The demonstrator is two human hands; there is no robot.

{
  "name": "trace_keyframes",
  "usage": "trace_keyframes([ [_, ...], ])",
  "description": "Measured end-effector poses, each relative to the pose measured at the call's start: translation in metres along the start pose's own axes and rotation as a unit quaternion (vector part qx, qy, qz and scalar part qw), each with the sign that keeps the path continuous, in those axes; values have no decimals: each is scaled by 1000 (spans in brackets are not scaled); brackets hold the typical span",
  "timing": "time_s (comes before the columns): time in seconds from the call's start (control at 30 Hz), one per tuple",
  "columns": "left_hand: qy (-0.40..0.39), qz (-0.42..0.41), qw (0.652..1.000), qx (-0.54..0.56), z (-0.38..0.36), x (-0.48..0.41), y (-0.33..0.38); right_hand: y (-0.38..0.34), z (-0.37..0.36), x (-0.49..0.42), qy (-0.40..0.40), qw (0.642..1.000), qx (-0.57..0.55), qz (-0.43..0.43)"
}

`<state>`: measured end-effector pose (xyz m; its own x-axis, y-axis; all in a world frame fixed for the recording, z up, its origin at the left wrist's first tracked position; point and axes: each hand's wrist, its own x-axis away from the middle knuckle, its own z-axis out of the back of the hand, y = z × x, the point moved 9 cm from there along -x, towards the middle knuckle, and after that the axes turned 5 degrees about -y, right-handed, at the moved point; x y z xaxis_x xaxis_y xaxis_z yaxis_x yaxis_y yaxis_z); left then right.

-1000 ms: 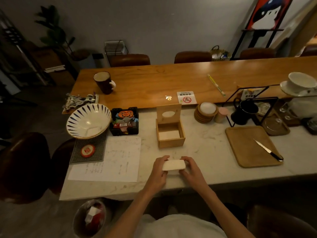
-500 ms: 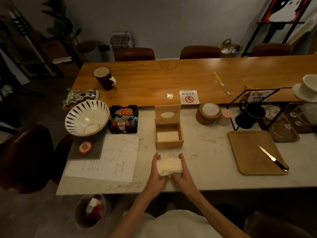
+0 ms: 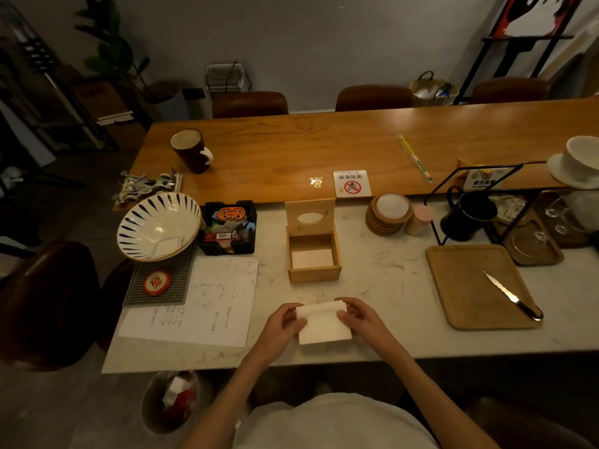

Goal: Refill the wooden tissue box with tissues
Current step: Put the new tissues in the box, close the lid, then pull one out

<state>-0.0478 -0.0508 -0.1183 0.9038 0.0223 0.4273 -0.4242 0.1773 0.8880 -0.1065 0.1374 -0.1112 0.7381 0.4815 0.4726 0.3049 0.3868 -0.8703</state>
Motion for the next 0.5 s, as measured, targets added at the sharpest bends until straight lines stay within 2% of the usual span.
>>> trace_keyframes([
  [0.07, -10, 32, 999, 15, -1, -1, -4, 2, -3, 1, -28, 998, -35, -51],
  [0.13, -11, 32, 999, -1, -3, 0, -1, 5, -2, 1, -42, 997, -4, -60],
  [0.2, -13, 0, 1000, -26, -6, 1, 6, 2, -4, 1, -67, 995, 61, -41],
  [0.27, -20, -26, 998, -46, -12, 4, 13, -9, -9, 2, -88, 979, 185, 2],
  [0.3, -25, -30, 998, -53, -16, 6, 15, -18, -13, 2, -86, 956, 279, 36],
  [0.4, -41, -51, 995, -73, -28, 10, 25, -50, -32, 4, -45, 849, 502, 161],
  [0.43, -43, -59, 994, -78, -29, 11, 28, -55, -36, 4, -38, 827, 531, 179],
  [0.5, -42, -67, 994, -77, -29, 11, 31, -57, -37, 0, -41, 817, 550, 170],
])
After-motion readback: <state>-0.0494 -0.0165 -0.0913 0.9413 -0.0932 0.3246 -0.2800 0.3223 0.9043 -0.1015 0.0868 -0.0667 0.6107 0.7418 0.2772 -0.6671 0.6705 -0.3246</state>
